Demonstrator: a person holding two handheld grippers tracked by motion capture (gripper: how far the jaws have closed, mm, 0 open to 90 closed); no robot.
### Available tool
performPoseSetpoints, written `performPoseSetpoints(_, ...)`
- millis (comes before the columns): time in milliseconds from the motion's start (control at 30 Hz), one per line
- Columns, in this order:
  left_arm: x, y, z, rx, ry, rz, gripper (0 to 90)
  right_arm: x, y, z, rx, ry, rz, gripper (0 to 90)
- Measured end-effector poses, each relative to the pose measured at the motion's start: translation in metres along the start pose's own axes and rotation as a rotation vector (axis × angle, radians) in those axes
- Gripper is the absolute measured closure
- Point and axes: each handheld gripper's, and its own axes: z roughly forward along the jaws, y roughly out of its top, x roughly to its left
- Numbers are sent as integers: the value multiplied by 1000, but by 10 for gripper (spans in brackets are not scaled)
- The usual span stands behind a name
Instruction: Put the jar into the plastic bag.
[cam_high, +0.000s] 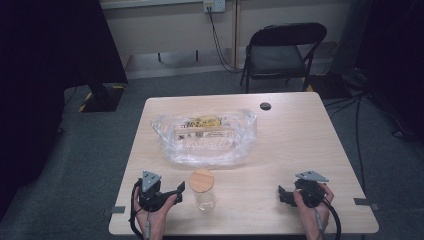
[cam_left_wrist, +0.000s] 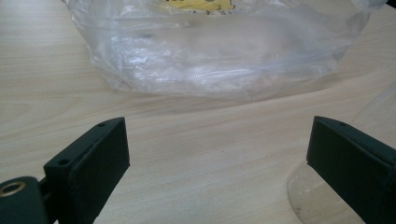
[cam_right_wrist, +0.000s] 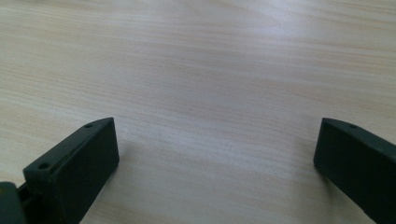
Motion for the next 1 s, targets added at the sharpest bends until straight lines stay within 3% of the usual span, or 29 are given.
performPoseSetpoints(333,-7,4,-22,-56,-12,28,46,0,0,0,0,0,0,0)
performPoseSetpoints(700,-15,0,-41,-93,-77,51,42,0,0,0,0,0,0,0)
performPoseSetpoints(800,-19,0,-44,-108,-77,72,42,0,0,0,0,0,0,0)
performPoseSetpoints(1000,-28,-1,-48,-134,-118,97,38,0,0,0,0,0,0,0)
